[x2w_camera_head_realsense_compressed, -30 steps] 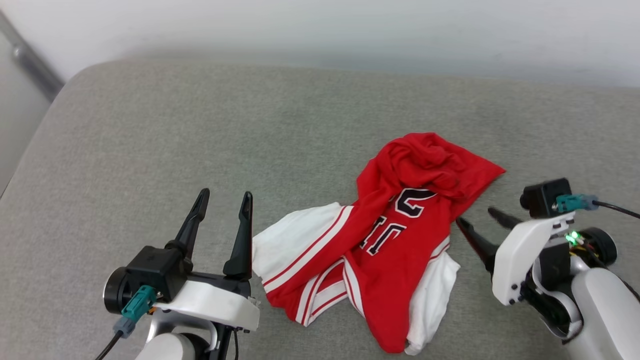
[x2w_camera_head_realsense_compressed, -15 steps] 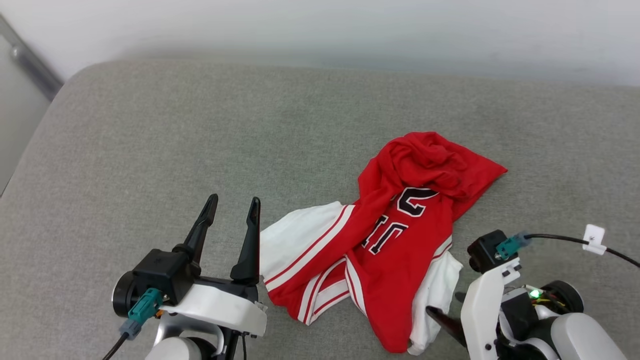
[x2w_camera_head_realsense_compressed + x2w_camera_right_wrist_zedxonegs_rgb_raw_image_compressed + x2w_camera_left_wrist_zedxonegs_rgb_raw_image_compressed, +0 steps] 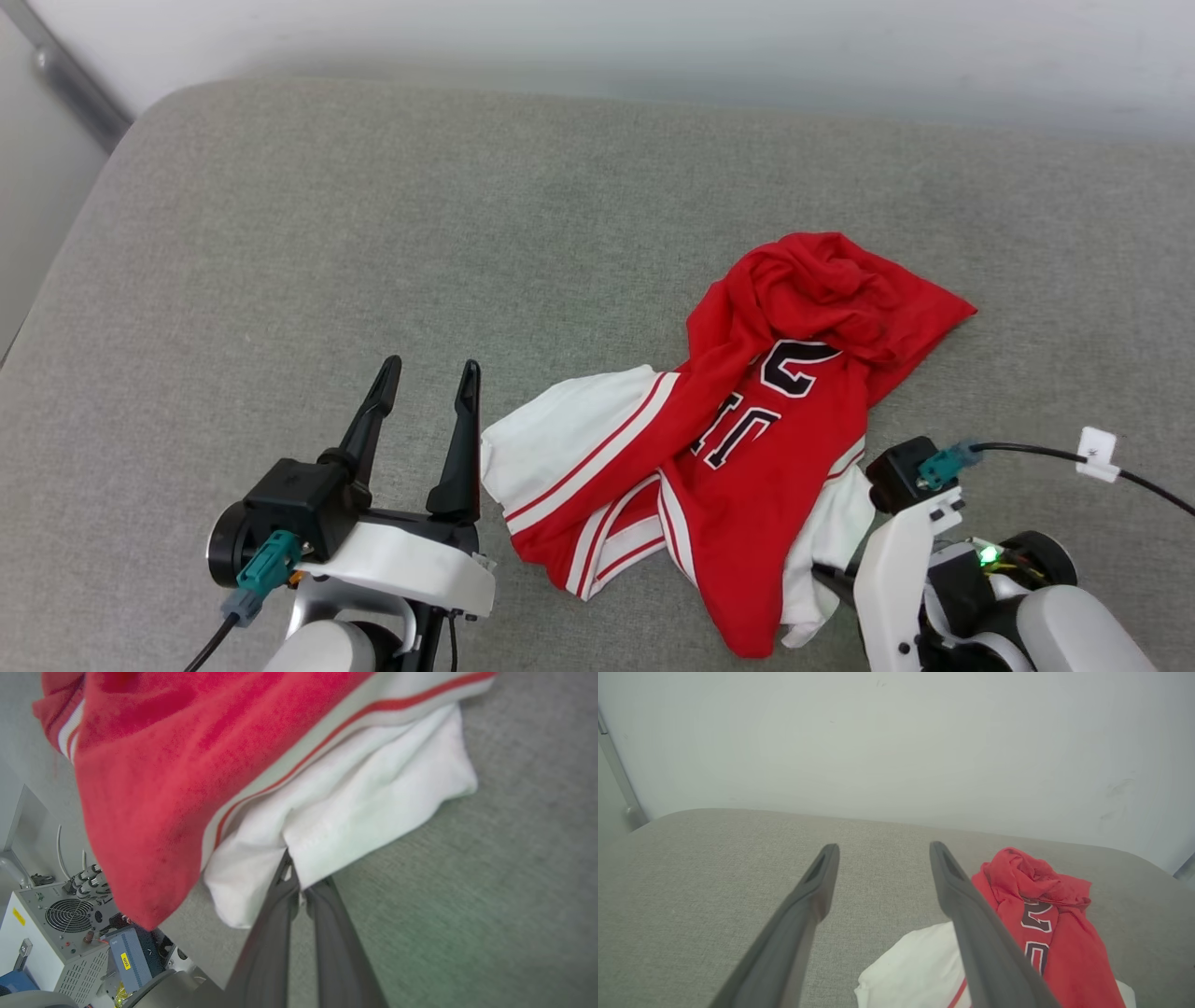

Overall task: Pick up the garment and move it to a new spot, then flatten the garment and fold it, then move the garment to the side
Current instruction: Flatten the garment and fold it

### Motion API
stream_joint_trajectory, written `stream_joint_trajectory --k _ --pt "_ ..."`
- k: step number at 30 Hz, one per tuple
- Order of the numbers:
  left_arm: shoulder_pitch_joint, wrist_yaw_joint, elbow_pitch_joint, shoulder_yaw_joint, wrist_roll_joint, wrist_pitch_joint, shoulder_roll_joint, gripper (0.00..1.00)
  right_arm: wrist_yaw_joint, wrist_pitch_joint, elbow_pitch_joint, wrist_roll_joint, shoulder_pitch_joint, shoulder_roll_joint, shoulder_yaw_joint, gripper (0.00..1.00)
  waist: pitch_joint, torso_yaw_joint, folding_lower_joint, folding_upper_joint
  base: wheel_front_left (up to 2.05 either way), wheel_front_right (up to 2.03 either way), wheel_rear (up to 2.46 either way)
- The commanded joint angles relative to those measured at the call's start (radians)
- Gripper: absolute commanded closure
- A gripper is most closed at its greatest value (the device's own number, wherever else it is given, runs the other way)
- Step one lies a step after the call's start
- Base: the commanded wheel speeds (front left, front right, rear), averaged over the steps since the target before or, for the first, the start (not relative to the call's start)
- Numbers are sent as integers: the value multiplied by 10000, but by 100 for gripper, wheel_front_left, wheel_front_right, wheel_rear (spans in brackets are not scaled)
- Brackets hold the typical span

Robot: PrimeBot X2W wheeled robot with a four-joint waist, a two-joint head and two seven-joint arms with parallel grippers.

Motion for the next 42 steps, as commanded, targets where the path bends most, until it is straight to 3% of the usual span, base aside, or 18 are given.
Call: stream_joint_trajectory --k 1,10,14,18,19,20,21,22,30,42 --pt "19 34 -8 10 14 9 21 0 -5 -176 -155 -87 182 11 -230 100 -163 -107 0 0 0 0 0" --pt "245 219 -181 126 -21 180 284 0 -5 -493 -1088 -794 839 -130 -3040 100 -545 -653 0 0 0 0 0" --pt "303 217 -202 93 -21 255 340 0 -5 -524 -833 -1097 1343 -10 -4607 100 -579 -730 0 0 0 0 0" --pt "318 195 -202 105 -79 305 395 0 -5 -837 -233 -1216 1613 328 -5281 100 -479 -834 0 0 0 0 0" --pt "295 178 -187 109 -77 302 398 0 -6 -1012 -31 -1129 1601 495 -5356 82 -449 -848 0 0 0 0 0" --pt "295 178 -187 109 -77 302 398 0 -6 -1012 -31 -1129 1601 495 -5356 82 -449 -848 0 0 0 0 0" --pt "271 176 -182 95 -62 304 393 0 -5 -1185 170 -1077 1576 610 -5358 56 -429 -863 0 0 0 0 0" --pt "254 187 -181 73 -49 310 385 0 -5 -1387 342 -1129 1567 614 -5293 0 -418 -872 0 0 0 0 0" --pt "535 256 -138 162 -279 415 481 0 -5 -3696 381 -1255 1670 934 -5074 0 -757 -1018 0 0 0 0 0" --pt "1198 294 -425 858 -1215 1085 1074 0 -5 -6096 -2269 -2290 2632 1797 -4938 0 -1589 -1466 0 0 0 0 0"
